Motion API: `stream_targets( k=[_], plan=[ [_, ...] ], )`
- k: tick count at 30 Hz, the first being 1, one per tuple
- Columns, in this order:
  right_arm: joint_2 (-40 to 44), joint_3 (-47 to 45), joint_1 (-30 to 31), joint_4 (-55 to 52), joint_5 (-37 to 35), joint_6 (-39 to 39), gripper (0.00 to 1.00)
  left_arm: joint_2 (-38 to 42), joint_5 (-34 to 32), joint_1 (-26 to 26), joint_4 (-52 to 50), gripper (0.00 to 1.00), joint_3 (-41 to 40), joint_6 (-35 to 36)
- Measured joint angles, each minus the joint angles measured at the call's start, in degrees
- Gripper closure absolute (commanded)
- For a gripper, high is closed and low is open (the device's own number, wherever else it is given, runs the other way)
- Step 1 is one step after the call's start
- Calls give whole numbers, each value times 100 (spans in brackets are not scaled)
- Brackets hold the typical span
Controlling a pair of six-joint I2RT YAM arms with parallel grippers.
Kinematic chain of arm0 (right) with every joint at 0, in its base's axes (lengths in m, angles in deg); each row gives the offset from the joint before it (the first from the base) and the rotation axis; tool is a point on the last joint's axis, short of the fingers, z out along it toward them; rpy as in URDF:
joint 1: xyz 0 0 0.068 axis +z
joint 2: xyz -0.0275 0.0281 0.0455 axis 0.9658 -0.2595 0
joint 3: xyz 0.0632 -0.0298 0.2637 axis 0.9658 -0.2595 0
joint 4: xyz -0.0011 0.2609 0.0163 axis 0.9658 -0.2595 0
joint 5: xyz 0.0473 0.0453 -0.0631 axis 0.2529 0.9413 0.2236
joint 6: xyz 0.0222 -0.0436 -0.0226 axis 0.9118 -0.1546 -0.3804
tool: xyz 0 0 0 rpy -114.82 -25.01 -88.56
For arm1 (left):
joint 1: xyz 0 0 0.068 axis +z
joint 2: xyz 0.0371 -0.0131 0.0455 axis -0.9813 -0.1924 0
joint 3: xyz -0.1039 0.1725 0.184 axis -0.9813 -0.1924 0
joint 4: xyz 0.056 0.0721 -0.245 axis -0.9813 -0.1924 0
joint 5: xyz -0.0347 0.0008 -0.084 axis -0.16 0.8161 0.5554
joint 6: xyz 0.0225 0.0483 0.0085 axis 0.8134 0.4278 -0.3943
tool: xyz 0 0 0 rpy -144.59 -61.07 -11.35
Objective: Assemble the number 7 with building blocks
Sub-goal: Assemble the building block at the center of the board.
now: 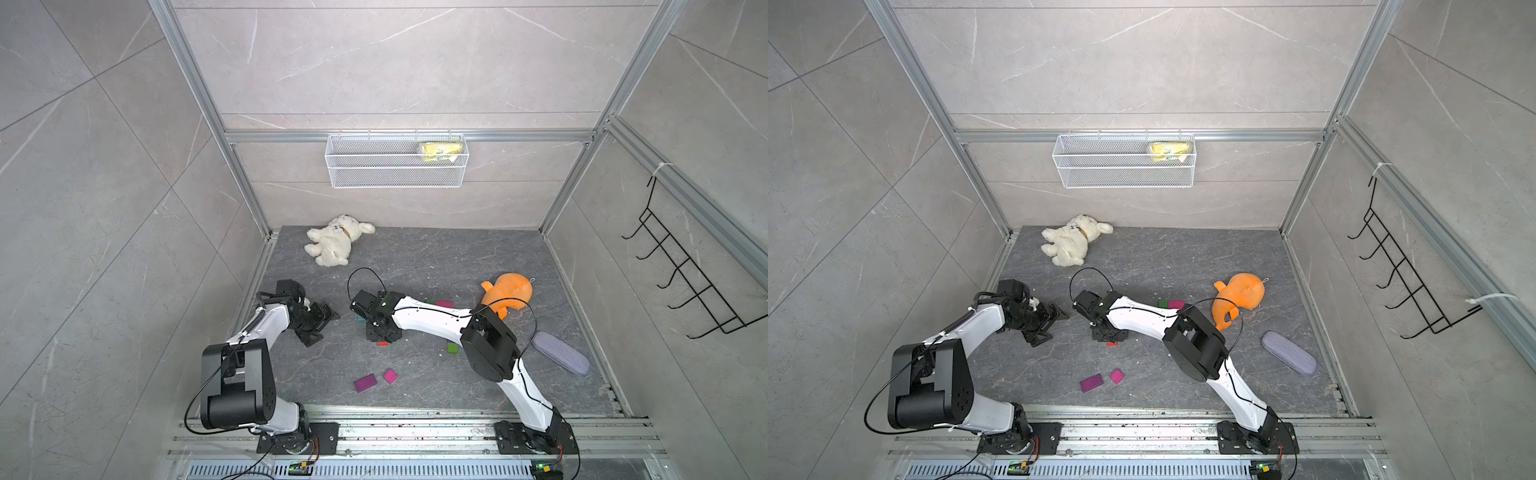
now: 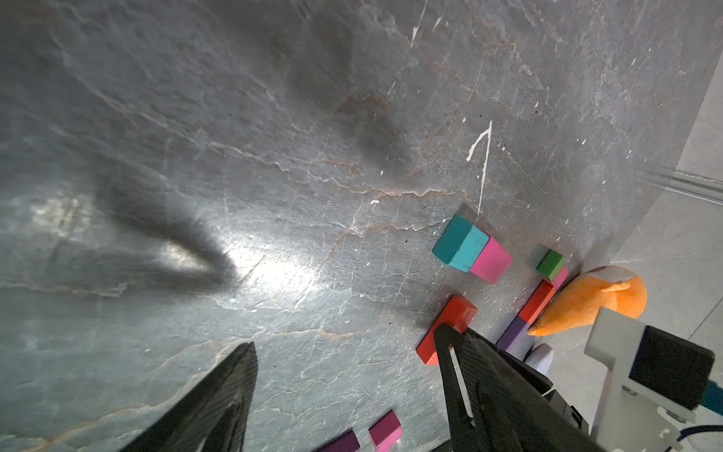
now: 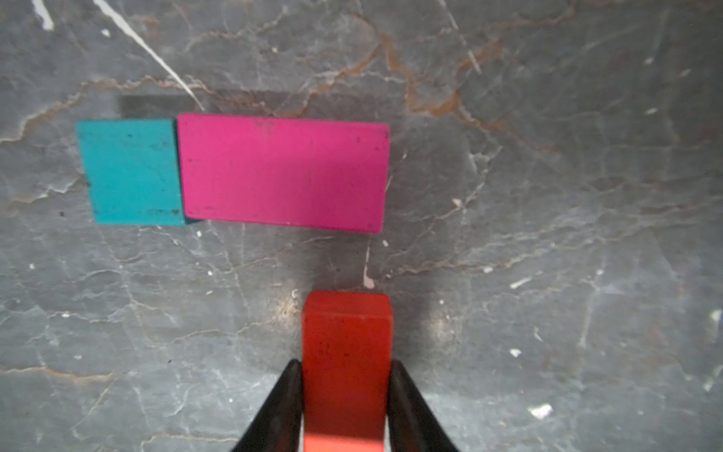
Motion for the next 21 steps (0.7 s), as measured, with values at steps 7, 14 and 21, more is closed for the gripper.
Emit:
stream_targets(
  k=[7,14,21],
  plan=[
    [-2,39,0,-44,0,-7,69,22,-22,-142,7,15,0,-2],
    [-2,286,-2,-129,0,-4,70,15,-24,-295,13,15,2,-7],
    [-96,334,-26,-138,2,-2,70,-50,-26,-319,28,15,13,-7]
  ],
)
